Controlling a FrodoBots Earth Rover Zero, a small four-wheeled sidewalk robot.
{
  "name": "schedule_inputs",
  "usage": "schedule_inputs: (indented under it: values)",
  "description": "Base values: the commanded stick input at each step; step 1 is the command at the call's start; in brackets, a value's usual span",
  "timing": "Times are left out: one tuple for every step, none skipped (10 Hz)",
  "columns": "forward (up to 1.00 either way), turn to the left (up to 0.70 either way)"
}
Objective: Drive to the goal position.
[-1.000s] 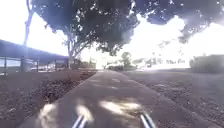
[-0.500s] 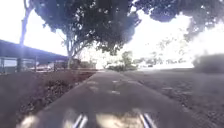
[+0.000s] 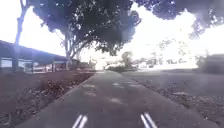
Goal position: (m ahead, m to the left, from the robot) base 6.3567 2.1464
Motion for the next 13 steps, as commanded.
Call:
schedule_inputs:
  values:
    - [1.00, 0.00]
    - [1.00, 0.00]
    - [1.00, 0.00]
    - [1.00, 0.00]
    - [1.00, 0.12]
    - [1.00, 0.40]
    - [1.00, 0.40]
    - [1.00, 0.10]
    - [1.00, 0.00]
    - [1.00, 0.00]
    - [1.00, 0.00]
    - [1.00, 0.00]
    - [1.00, 0.00]
